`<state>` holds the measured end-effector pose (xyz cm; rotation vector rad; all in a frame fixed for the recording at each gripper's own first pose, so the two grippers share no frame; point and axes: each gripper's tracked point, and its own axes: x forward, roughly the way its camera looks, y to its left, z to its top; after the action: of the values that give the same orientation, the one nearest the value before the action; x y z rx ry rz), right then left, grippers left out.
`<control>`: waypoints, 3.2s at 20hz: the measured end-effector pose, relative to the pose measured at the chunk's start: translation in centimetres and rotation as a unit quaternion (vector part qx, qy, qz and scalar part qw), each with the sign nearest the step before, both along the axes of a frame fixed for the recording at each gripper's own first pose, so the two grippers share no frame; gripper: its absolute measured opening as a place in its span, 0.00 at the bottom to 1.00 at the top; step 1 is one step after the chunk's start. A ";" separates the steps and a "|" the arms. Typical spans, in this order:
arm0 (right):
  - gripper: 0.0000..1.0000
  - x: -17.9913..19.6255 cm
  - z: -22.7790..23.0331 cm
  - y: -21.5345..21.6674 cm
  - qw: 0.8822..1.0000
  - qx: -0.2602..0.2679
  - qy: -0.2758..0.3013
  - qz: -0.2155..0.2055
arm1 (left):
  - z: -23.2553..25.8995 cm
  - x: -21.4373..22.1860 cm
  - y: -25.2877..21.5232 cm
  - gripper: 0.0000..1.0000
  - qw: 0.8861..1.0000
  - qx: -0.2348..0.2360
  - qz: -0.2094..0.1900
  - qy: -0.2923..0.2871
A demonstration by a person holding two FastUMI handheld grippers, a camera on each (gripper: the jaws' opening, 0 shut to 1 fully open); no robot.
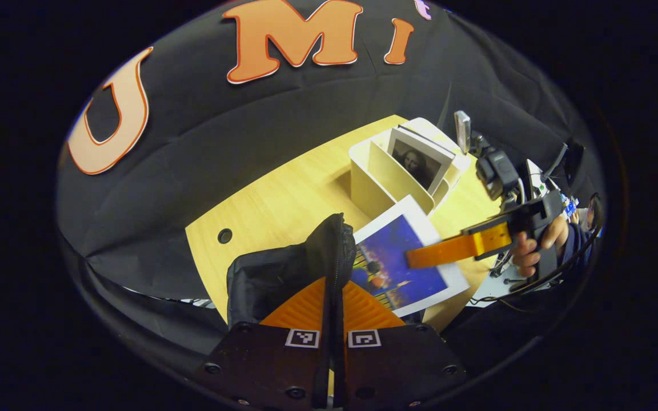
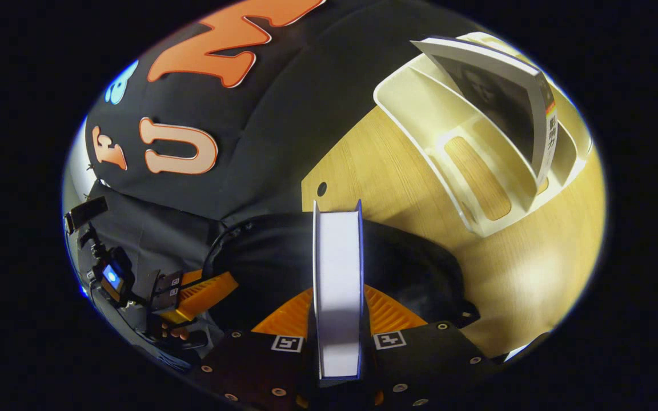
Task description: Open the schoolbag, grab two books from the bookshelf and put them into the schoolbag.
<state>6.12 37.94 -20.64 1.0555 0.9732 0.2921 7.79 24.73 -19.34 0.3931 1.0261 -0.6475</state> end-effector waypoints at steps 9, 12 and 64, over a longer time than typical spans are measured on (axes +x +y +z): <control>0.30 1.6 -4.0 7.2 1.000 0.010 0.022 0.006 | -0.6 -1.5 -1.4 0.04 1.000 -0.013 -0.008 0.003; 0.30 2.1 -5.4 8.3 1.000 0.001 0.025 0.000 | -1.5 -1.6 -1.7 0.04 1.000 -0.012 -0.008 0.005; 0.33 11.3 -0.4 -28.2 0.914 -0.366 0.092 0.148 | -7.4 -3.4 -1.4 0.04 0.975 0.000 0.212 0.067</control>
<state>17.45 9.74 -21.06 0.2474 1.2784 0.0542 4.35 23.35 -26.77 0.1207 1.1935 -0.2909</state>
